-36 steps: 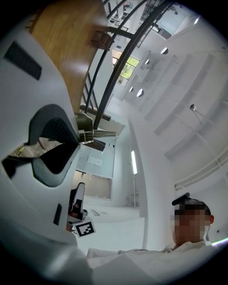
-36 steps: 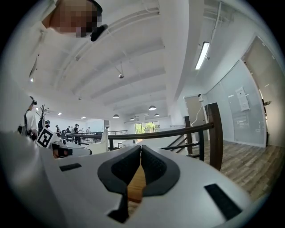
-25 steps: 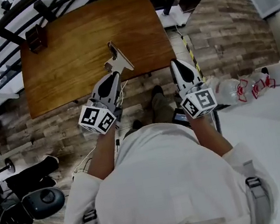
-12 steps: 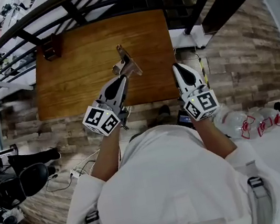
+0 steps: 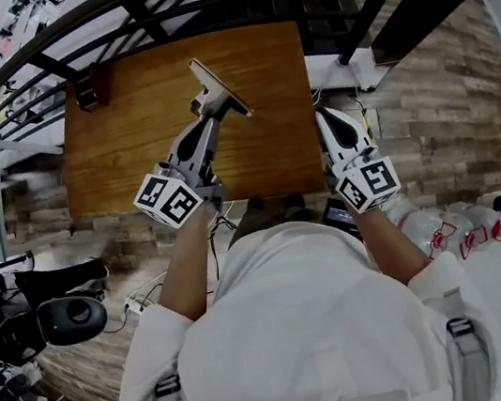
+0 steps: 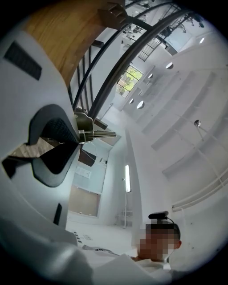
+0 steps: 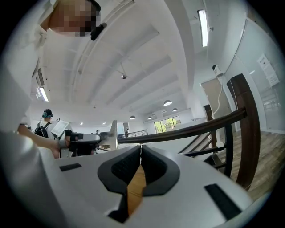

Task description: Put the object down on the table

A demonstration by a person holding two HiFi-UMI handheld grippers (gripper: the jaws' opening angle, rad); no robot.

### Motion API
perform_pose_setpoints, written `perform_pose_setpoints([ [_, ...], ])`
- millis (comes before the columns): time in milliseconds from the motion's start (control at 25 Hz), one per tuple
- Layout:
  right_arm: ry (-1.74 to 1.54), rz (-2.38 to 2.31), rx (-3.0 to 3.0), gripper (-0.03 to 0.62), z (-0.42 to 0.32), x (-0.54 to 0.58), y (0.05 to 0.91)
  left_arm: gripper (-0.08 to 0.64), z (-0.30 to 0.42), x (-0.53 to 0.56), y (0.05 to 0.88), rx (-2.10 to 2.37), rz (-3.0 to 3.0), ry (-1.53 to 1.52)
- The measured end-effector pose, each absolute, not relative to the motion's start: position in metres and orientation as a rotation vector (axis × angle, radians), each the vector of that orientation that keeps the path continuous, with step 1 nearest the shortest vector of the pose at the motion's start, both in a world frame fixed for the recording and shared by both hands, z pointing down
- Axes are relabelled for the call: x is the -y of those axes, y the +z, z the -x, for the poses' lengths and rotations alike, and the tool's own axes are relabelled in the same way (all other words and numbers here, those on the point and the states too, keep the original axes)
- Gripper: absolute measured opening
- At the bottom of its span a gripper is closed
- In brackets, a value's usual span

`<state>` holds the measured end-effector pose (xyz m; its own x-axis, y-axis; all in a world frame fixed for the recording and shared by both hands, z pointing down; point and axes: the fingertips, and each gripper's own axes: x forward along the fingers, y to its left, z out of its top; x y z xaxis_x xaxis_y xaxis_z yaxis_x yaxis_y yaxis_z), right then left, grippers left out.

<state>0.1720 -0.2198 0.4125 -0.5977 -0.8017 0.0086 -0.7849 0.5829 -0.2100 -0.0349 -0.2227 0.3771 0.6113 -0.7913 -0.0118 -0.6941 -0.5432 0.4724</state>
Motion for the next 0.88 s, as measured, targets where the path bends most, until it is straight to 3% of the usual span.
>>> perform_pose_setpoints([
  [880,-0.351,1.655,-2.697,0.025,-0.132,0.261,0.446,0.021,0.157,0.367,0.52,1.116,-1.941,-0.517],
])
